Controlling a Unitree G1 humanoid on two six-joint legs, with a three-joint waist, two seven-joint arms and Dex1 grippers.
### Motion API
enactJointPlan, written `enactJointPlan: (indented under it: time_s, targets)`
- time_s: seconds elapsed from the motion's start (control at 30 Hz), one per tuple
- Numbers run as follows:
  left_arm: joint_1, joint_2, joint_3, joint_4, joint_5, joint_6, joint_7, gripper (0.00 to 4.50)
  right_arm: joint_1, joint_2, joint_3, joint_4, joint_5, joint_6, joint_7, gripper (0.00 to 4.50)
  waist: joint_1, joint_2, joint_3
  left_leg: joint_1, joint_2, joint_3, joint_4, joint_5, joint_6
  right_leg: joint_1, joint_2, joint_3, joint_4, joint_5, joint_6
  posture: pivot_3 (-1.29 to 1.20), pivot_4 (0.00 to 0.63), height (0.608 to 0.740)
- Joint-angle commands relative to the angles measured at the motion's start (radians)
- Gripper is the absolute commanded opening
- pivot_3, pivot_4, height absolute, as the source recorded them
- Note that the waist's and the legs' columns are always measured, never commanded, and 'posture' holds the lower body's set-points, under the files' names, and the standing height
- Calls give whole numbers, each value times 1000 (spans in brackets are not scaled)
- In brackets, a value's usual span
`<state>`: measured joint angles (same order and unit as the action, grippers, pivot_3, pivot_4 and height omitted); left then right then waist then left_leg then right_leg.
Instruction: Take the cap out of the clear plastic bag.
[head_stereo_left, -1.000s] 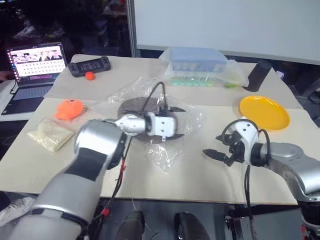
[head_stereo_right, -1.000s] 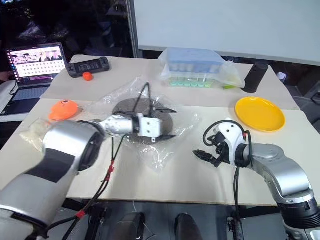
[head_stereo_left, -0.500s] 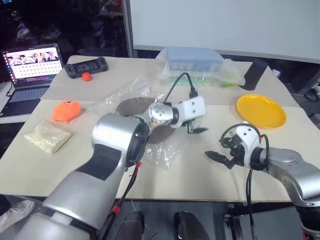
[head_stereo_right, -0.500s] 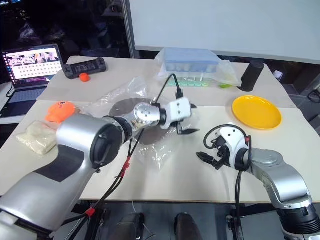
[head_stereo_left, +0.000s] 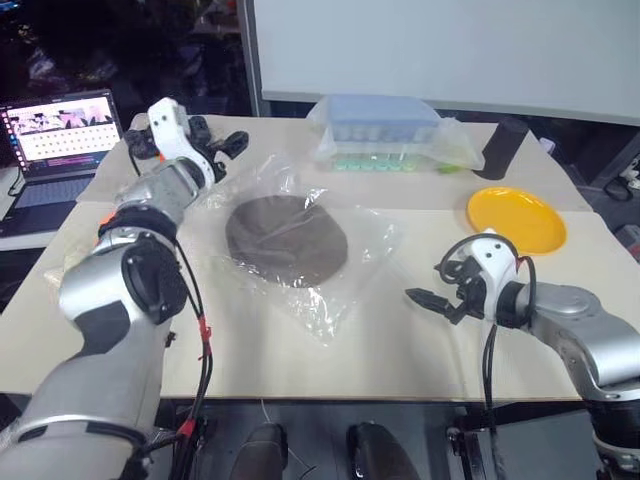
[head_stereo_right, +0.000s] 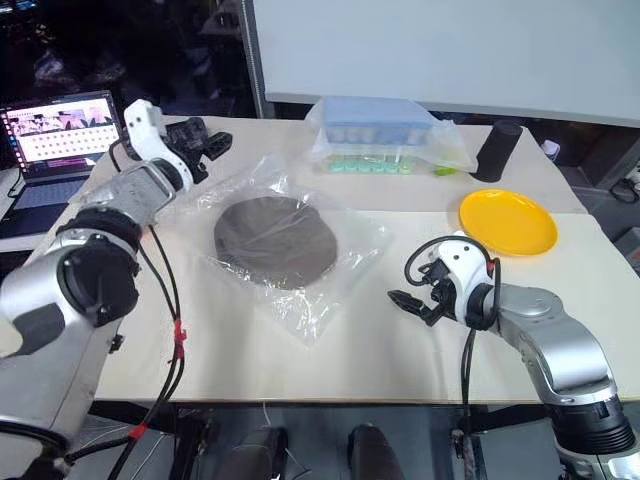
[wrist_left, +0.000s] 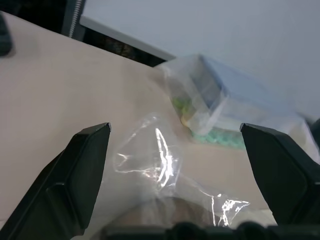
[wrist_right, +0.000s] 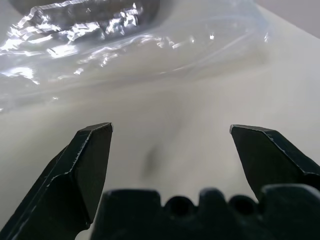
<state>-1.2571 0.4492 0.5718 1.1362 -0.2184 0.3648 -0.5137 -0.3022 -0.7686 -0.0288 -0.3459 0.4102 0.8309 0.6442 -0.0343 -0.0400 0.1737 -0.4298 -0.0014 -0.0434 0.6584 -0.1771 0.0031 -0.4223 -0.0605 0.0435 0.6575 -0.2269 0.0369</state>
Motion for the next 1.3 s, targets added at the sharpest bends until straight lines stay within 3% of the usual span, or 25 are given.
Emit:
enactJointPlan:
  time_s: [0.03, 0.17, 0.33, 0.47, 0.63, 0.8, 1.03, 1.3]
  targets:
    - [188, -53, -11, -436, -97, 146, 56, 4477, -22, 1, -8, -2, -15, -36, 5, 4500, 0, 0, 0, 1, 0, 0, 0, 0, 0, 1, 0, 0, -1, 0, -1, 0, 150, 740]
    - [505, -132, -101, -965, -128, 240, 111, 4477, -18, 2, -7, -3, -19, -42, 10, 4500, -1, 0, 0, 1, 2, -1, 0, 0, 0, 0, -1, 2, 0, 1, -1, 0, 150, 740]
    - [740, -158, -240, -1344, -98, 278, 162, 4477, -14, 8, -7, -9, -19, -39, 10, 4500, 14, 0, 0, 2, 2, -2, 0, 0, 0, 1, 0, 2, 0, 2, -3, 0, 150, 740]
    - [809, -135, -408, -1520, -51, 282, 160, 4477, -13, 15, -2, -12, -20, -35, 6, 4500, 28, 0, 0, 6, 1, 0, 0, 0, 0, 6, 0, 2, -1, 1, -4, 0, 150, 740]
    - [805, 37, -795, -1598, 98, 315, 21, 4477, -11, 25, 2, -14, -24, -31, -3, 4500, 23, 1, -1, 9, 1, 2, 0, 0, 0, 9, 1, 1, -2, -1, -6, 0, 150, 740]
    - [729, 73, -953, -1527, 180, 272, -50, 4477, -2, 29, -8, -29, -21, -21, -13, 4500, 20, 1, -1, 9, 1, 2, 0, 0, 0, 9, 2, 1, -2, -3, -6, 0, 150, 740]
    - [626, -40, -1115, -1428, 191, 265, -157, 4477, 16, 28, -17, -42, -19, -18, -25, 4500, 21, 1, -1, 8, 1, 2, 0, 0, 0, 10, 2, 1, -4, -7, 0, 0, 150, 740]
    - [551, -104, -1208, -1344, 265, 363, -168, 4477, 35, 30, -23, -60, -20, -10, -42, 4500, 19, 1, -1, 8, 1, 1, 0, 0, 0, 10, 2, 1, -4, -8, 1, 0, 150, 740]
